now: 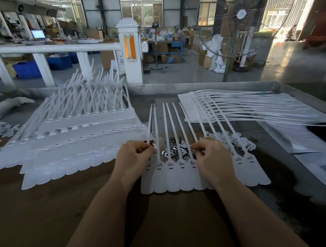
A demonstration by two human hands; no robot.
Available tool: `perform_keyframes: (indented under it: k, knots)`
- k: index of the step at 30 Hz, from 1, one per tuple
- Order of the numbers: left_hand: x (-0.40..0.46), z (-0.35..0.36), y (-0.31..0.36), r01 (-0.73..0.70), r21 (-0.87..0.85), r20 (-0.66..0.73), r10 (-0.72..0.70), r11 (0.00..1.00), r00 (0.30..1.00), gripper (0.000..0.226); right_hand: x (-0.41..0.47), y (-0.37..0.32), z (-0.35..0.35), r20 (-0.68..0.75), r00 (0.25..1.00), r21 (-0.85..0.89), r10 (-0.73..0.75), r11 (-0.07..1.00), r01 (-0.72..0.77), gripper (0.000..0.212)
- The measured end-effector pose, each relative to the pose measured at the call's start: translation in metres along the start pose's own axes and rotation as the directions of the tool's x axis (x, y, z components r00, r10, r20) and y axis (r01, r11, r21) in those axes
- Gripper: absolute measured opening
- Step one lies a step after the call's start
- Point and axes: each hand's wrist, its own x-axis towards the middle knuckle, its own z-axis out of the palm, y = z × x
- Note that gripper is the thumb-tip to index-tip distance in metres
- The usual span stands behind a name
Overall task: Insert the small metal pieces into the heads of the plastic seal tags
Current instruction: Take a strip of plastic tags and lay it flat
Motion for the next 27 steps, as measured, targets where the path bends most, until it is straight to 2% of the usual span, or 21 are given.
perform_keyframes:
  k: [5,12,18,27]
  knots:
    - [-0.002,-0.016,-0.001,0.157,-0.105,0.087,-0.148,0.982,0.985,0.011,-0.001,0.000,0.001,-0.007,1.000,0.003,0.003,1.000,-0.003,0.019]
    - [-0.002,-0.028,-0.001,0.273,-0.089,0.202,-0.251,0.958,0.947,0.008,0.000,0.000,0.001,-0.014,1.000,0.021,0.015,1.000,-0.015,0.019]
    - [-0.004,-0.028,0.000,0.234,0.002,0.210,-0.229,0.972,0.951,0.006,0.000,0.000,0.001,-0.011,1.000,0.017,0.019,1.000,-0.019,0.019]
    - [-0.004,-0.026,0.000,0.227,0.012,0.206,-0.225,0.974,0.952,0.005,0.001,0.000,0.002,-0.005,1.000,0.014,0.026,1.000,-0.026,0.018]
